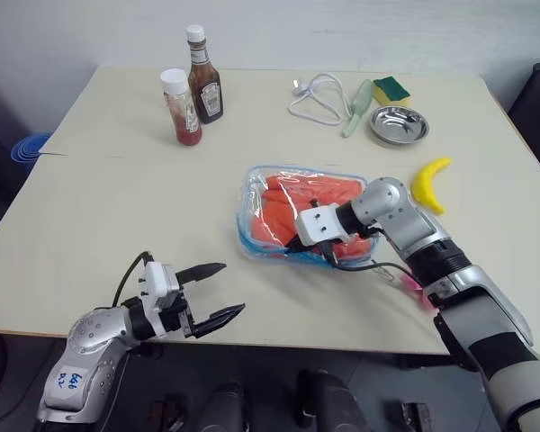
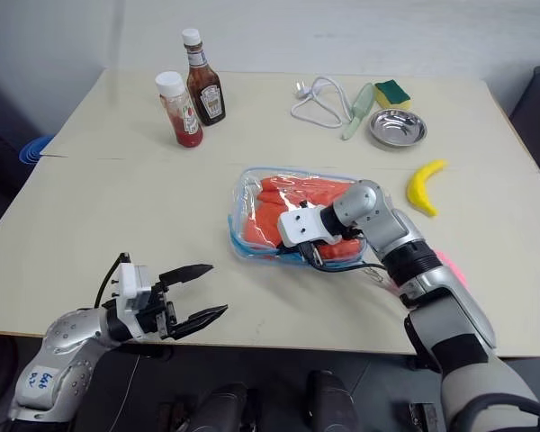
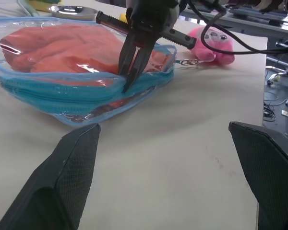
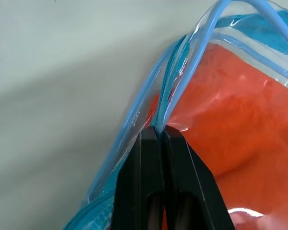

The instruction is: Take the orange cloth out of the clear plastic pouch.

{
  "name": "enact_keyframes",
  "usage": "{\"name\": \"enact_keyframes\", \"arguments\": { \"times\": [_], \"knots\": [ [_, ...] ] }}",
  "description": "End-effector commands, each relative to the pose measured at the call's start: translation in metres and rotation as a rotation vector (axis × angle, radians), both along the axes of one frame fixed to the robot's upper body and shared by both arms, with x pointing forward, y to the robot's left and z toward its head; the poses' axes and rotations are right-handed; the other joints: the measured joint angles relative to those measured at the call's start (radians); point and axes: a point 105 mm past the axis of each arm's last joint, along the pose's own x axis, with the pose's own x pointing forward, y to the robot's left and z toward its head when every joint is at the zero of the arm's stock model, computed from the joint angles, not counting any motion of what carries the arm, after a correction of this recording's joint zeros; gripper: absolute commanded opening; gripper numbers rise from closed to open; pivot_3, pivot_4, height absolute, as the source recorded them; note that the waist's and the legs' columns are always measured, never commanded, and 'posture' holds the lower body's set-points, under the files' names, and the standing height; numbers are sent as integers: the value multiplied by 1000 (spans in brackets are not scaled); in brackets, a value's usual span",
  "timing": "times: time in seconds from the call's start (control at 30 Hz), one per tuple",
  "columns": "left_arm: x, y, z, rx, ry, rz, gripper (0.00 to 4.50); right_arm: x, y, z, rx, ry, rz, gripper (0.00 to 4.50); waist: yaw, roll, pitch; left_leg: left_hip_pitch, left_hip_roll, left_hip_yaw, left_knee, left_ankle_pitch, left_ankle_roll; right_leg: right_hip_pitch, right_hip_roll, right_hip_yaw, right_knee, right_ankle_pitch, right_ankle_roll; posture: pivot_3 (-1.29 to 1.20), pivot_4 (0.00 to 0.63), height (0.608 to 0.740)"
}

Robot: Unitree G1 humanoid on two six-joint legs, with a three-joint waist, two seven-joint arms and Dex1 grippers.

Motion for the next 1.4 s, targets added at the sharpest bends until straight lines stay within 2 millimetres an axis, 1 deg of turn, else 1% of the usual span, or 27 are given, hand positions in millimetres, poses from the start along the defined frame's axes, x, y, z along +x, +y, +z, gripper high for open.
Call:
{"name": "enact_keyframes", "arguments": {
  "times": [0.03, 0.07, 0.13, 0.17, 0.2, 0.3, 0.33, 0.4, 0.43, 0.47, 0.53, 0.6, 0.63, 0.73, 0.77, 0.83, 0.87, 0.9, 0.93, 1.0, 1.03, 1.1, 1.17, 1.27, 1.33, 1.37, 1.4],
  "knots": [
    [0, -6, 7, -6, -38, -31, 4500, 6, -7, 14, 34, -55, 1, 29, -1, 0, 0, 0, 0, 0, 0, 0, 0, 0, 0, 0, 0, 0, 0, 0, 150, 740],
    [0, -7, 7, -7, -38, -35, 4500, 11, -7, 17, 52, -74, -29, 29, -3, 0, 0, 0, 0, 0, 0, 0, 0, 0, 0, 0, 0, 0, 0, 0, 150, 740],
    [1, -10, 8, -9, -40, -43, 4500, 14, -6, 23, 84, -95, -50, 471, -6, 0, 0, 0, 0, 0, 0, 0, 0, 0, 0, 0, 0, 0, 0, 0, 150, 740],
    [2, -11, 8, -12, -42, -46, 4500, 12, -9, 24, 90, -72, -54, 714, -8, 0, 0, 0, 0, 0, 0, 0, 0, 0, 0, 0, 0, 0, 0, 0, 150, 740],
    [2, -12, 9, -13, -45, -51, 4500, 9, -12, 27, 98, -72, -41, 1038, -10, 0, 0, 0, 0, 0, 0, 0, 0, 0, 0, 0, 0, 0, 0, 0, 150, 740],
    [0, -15, 13, -18, -52, -74, 4500, -6, -17, 53, 259, -42, -37, 2081, -10, 0, 0, -1, 0, -1, 0, 0, 0, 0, 0, -1, 0, 0, 0, 0, 150, 740],
    [0, -16, 13, -19, -53, -78, 4500, -10, -19, 58, 286, -40, -35, 2319, -10, 0, 0, -1, 0, -1, 0, 0, 0, 0, 0, -1, 0, 0, 0, 0, 150, 740],
    [-3, -19, 18, -21, -54, -104, 4500, -24, -35, 69, 346, -5, -65, 3013, -6, 0, 0, -1, 0, -1, 0, 0, 0, 0, 0, -1, 0, 0, 0, 0, 150, 740],
    [-5, -20, 21, -20, -54, -123, 4500, -30, -47, 76, 385, 9, -108, 3399, -3, 0, 0, -1, 0, -2, 0, 0, 0, 0, 0, -1, 0, 0, 0, 0, 150, 740],
    [-7, -22, 24, -18, -54, -144, 4500, -35, -61, 80, 406, 29, -153, 3399, 5, 0, 0, -1, 0, -2, 0, 0, 0, 0, -1, -1, 0, 0, 0, 0, 150, 740],
    [-12, -26, 28, -2, -57, -194, 4500, -39, -89, 90, 477, 43, -281, 3399, 14, 0, 0, -1, 0, -2, 0, -1, 0, 1, -1, -1, -2, 0, 0, 0, 150, 740],
    [-17, -29, 34, 1, -59, -239, 4500, -44, -123, 93, 494, 64, -427, 3399, 14, 0, 0, -1, 0, -2, 0, -1, 1, 1, -2, -1, -3, 0, 0, 0, 150, 740],
    [-20, -31, 37, -9, -43, -264, 4500, -46, -141, 94, 495, 92, -520, 3399, 16, 0, 0, -1, -1, -2, 0, -1, 1, 1, -2, -1, -4, 0, 0, 0, 150, 740],
    [-25, -36, 42, -10, -30, -313, 4500, -51, -190, 88, 441, 84, -765, 3980, 15, 0, 0, -1, -1, -2, 0, -1, 1, 2, -2, -1, -5, 0, 0, 0, 150, 740],
    [-23, -37, 44, -12, -38, -314, 4500, -55, -209, 77, 387, 112, -851, 4237, 13, 0, 0, 0, -1, -2, 0, -1, 1, 2, -2, -1, -5, 0, 0, 0, 150, 740],
    [-19, -38, 45, -11, -59, -307, 4500, -64, -239, 56, 278, 162, -973, 4237, 14, 0, 0, 1, 0, -1, 0, -1, 1, 3, -2, 0, -5, 0, 0, 0, 150, 740],
    [-17, -39, 44, -7, -69, -300, 4500, -66, -249, 48, 253, 185, -1022, 4237, 12, 0, 0, 1, 0, -1, 0, -1, 1, 3, -1, 0, -6, 0, 0, 0, 150, 740],
    [-15, -39, 43, -2, -75, -295, 4500, -69, -254, 39, 234, 232, -1051, 4237, 9, 1, 0, 2, 0, 0, 0, -1, 1, 4, -1, 0, -5, 0, 0, 0, 150, 740],
    [-14, -39, 42, 3, -79, -294, 4500, -73, -256, 32, 211, 275, -1058, 4237, 7, 1, 0, 2, 0, 2, 0, -1, 2, 4, -1, 2, -5, 0, 0, 0, 150, 740],
    [-14, -40, 40, 4, -80, -297, 4500, -79, -252, 20, 234, 456, -1124, 4237, 4, 1, 0, 4, 0, 4, 0, -1, 2, 3, 0, 3, -4, 0, 0, 0, 150, 740],
    [-14, -40, 40, 4, -81, -299, 4500, -81, -248, 16, 260, 531, -1131, 4066, 5, 1, 0, 4, 1, 5, 0, -1, 1, 3, 1, 4, -3, 0, 0, 0, 150, 740],
    [-14, -41, 39, 4, -82, -300, 4500, -80, -244, 12, 293, 606, -1143, 3636, 8, 2, 0, 4, 2, 4, 0, -1, 1, 3, 1, 4, -3, 0, 0, 0, 150, 740],
    [-13, -41, 39, 6, -83, -301, 4500, -84, -240, 10, 299, 668, -1134, 2952, 12, 2, 0, 4, 1, 4, 0, -1, 1, 3, 1, 4, -4, 0, 0, 0, 150, 740],
    [-12, -37, 39, 11, -80, -282, 4500, -95, -228, 21, 345, 761, -1062, 2012, 18, 2, 0, 3, 1, 3, 0, -1, 1, 3, 1, 3, -5, 0, 0, 0, 150, 740],
    [-10, -31, 38, 12, -73, -252, 4500, -111, -209, 36, 372, 849, -959, 1325, 24, 2, 0, 1, 1, 2, 0, -2, 2, 2, 0, 3, -6, 0, 0, 0, 150, 740],
    [-10, -29, 37, 12, -69, -239, 4500, -117, -201, 41, 378, 886, -925, 1009, 28, 3, 0, 1, 1, 2, 0, -2, 2, 2, 0, 3, -6, 0, 0, 0, 150, 740],
    [-8, -25, 36, 3, -60, -217, 4500, -123, -188, 43, 388, 926, -878, 642, 33, 3, 0, 1, 1, 2, 0, -2, 2, 2, 0, 3, -6, 0, 0, 0, 150, 740]
  ]
}}
